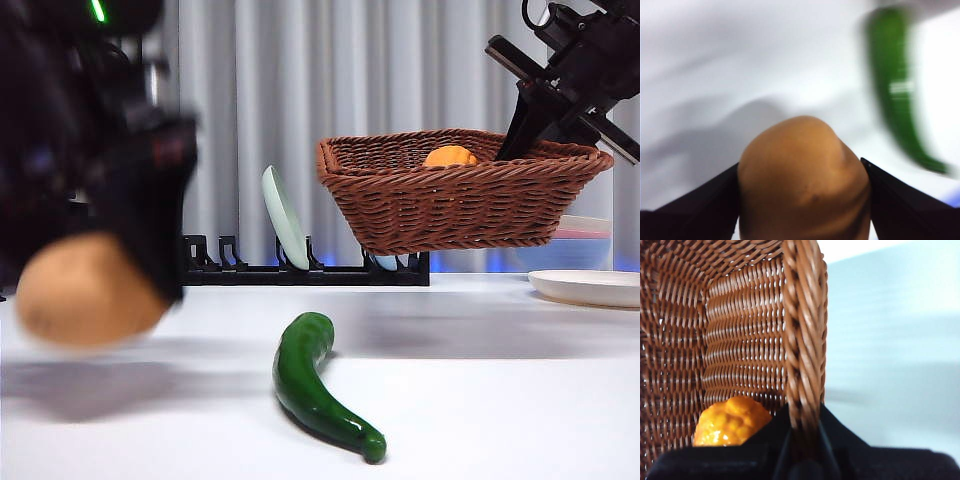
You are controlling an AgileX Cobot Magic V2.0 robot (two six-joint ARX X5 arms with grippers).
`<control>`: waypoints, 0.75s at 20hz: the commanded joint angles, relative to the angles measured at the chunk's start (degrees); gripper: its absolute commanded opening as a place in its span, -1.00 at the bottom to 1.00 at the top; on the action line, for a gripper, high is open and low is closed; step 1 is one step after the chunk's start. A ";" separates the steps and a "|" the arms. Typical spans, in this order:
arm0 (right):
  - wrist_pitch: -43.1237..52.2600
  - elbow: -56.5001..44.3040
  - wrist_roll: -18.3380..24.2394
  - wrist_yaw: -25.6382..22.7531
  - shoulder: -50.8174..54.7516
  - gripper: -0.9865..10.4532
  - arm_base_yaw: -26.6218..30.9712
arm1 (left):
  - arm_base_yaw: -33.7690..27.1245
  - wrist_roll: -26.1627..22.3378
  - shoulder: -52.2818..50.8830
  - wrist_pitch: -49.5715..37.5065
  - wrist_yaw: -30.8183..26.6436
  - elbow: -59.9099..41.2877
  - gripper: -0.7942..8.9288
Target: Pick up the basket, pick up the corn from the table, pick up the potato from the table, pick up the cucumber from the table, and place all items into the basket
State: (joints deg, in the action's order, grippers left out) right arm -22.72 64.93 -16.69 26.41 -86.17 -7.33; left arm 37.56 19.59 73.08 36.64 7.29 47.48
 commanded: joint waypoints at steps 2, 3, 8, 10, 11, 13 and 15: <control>-0.81 0.39 1.38 0.66 -0.02 -0.85 -1.66 | 2.49 2.91 -11.72 -4.26 6.14 5.60 -0.85; -0.87 0.39 1.38 0.66 -0.02 -0.85 -2.54 | 2.95 2.89 -13.07 -6.69 5.11 7.93 -0.85; -0.92 0.39 1.31 0.66 -0.02 -0.85 -8.70 | 2.75 -3.87 -6.56 -10.03 -4.70 21.62 -0.85; -0.92 0.39 1.27 0.61 -0.02 -0.85 -11.41 | 1.62 -6.67 -0.66 -9.97 -4.74 25.66 -0.85; -0.92 0.39 1.14 0.55 -0.02 -0.85 -12.52 | 1.14 -7.74 2.23 -9.92 -4.79 27.10 -0.85; -0.94 0.39 1.11 0.55 -0.02 -0.85 -14.36 | 0.24 -8.85 9.01 -9.05 -4.98 29.75 -0.85; -0.98 0.39 1.09 0.55 -0.02 -0.85 -15.56 | -0.85 -9.20 14.67 -7.91 -6.34 30.69 -0.85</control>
State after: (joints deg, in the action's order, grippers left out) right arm -24.47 64.93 -15.38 26.46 -86.17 -23.03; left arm 36.93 11.57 87.11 28.23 1.13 78.50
